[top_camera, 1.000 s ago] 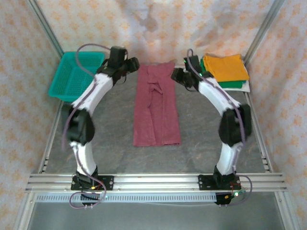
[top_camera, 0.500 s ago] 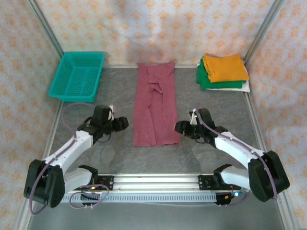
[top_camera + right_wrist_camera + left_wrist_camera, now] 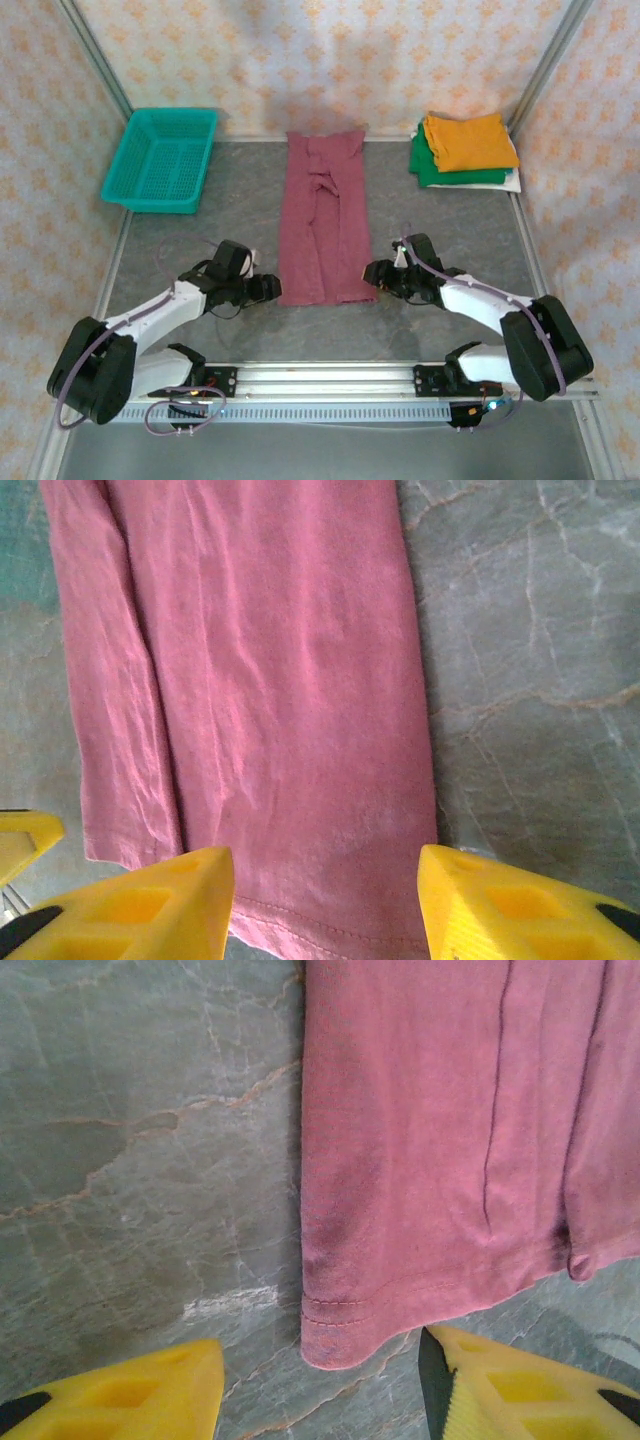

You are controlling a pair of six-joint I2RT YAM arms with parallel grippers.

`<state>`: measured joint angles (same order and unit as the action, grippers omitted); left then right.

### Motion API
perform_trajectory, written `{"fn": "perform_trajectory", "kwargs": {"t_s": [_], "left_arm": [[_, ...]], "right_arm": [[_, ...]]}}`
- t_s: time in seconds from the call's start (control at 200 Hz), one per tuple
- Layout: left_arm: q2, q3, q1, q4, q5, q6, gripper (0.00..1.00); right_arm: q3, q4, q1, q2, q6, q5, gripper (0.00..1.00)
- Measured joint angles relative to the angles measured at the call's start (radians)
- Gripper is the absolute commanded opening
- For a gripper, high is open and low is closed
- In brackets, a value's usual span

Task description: Fold and stack the t-shirts

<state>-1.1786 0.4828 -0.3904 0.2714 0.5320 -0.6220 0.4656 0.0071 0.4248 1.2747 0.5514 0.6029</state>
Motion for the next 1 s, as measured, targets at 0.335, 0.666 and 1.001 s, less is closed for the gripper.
{"fn": "perform_trajectory", "kwargs": {"t_s": [0.335, 0.666, 1.001], "left_arm": [[-0.110, 0.029, -0.047, -0.043, 0.011, -0.010, 0.47], [-0.142, 0.037, -0.094, -0.070, 0.010, -0.029, 0.40], [-0.162, 0.037, -0.094, -0.093, -0.018, -0.035, 0.21]], "right_arm": [[-0.004, 0.040, 0.000, 0.039, -0.009, -0.005, 0.50], [-0.004, 0.040, 0.000, 0.067, -0.022, -0.005, 0.50], [-0.039, 0.047, 0.000, 0.018, 0.005, 0.018, 0.50]]}}
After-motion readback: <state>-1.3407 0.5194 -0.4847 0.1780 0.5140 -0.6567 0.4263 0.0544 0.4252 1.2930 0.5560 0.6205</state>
